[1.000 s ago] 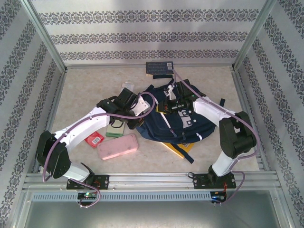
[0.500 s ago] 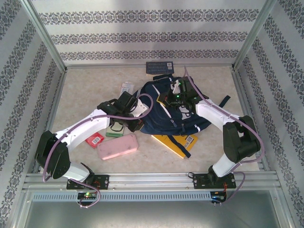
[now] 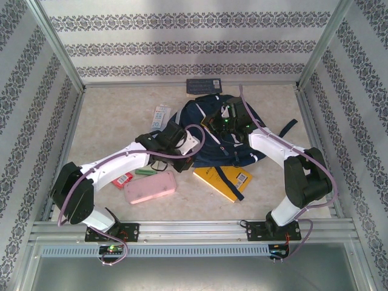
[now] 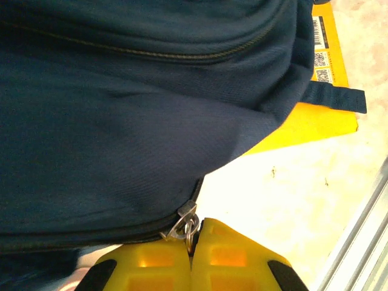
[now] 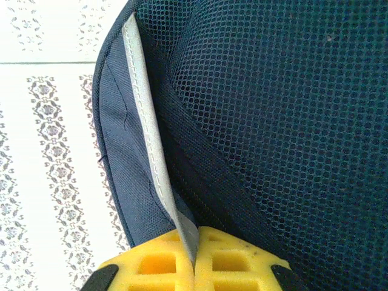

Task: Pack the student bag

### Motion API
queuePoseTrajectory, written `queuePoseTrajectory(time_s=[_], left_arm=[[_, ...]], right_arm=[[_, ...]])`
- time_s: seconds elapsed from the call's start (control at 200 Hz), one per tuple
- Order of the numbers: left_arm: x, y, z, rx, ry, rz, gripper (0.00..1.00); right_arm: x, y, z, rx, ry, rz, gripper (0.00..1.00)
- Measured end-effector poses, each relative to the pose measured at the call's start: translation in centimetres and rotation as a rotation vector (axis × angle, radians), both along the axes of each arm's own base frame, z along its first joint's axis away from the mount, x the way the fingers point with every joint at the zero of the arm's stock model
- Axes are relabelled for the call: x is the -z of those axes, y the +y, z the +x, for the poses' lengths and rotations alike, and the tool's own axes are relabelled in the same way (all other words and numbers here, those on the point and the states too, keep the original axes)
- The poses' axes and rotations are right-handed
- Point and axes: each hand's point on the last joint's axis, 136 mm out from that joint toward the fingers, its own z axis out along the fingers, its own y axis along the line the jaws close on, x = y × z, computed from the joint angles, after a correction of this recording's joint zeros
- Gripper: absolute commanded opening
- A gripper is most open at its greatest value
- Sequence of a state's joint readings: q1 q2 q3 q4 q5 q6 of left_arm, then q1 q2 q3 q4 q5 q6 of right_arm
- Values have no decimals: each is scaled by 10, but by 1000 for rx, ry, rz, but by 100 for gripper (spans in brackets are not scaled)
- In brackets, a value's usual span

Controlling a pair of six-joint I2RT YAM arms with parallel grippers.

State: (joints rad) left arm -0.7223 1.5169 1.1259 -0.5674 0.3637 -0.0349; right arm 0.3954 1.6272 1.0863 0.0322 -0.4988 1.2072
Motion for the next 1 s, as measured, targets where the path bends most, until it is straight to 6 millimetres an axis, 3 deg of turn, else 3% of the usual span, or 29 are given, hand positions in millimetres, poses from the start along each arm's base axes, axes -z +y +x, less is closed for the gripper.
queuePoseTrajectory(time_s=[0.275,0.605,0.999], left_arm=[[2,-12,-4,16,-33,15,7],[22,-46,-8,63,-60,53,9],[21,-72,3,75,-146,74,12]], right_arm=[[-3,0,5,37,7,21,0],[9,3,7,83,52,19,0],[12,-1,12,137,77,23,0]])
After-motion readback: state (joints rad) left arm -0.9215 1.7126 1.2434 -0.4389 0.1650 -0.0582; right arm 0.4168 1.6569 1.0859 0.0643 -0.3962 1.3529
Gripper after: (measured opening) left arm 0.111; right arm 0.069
